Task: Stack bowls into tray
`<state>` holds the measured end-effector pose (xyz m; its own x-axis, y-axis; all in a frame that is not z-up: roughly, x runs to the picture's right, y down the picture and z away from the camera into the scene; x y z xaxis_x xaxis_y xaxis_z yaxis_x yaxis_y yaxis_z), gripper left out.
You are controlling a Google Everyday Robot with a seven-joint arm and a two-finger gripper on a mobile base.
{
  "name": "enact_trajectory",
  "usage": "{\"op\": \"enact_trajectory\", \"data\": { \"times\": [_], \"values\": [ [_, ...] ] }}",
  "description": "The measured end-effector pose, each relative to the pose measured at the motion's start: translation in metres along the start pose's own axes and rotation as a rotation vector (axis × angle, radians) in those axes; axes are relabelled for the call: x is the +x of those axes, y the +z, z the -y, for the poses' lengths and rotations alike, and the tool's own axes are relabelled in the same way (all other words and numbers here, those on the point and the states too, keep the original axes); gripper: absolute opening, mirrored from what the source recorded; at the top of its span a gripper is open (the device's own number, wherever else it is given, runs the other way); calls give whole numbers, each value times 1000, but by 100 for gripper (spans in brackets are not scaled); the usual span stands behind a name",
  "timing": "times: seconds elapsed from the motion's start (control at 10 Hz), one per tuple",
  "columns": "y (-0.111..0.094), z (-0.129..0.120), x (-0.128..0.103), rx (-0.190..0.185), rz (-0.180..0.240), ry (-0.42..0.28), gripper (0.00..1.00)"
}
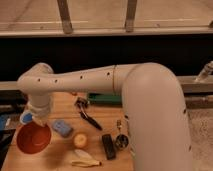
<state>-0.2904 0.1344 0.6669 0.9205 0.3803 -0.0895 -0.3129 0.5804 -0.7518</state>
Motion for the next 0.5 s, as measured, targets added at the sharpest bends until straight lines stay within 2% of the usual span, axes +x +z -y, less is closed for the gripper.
{"op": "enact_trajectory", "data": {
  "times": [0.2,0.3,0.5],
  "values": [
    [-20,40,-20,14,44,-4,0],
    [-25,56,-30,14,63,-3,0],
    [-38,106,-53,3,117,29,0]
  ]
}}
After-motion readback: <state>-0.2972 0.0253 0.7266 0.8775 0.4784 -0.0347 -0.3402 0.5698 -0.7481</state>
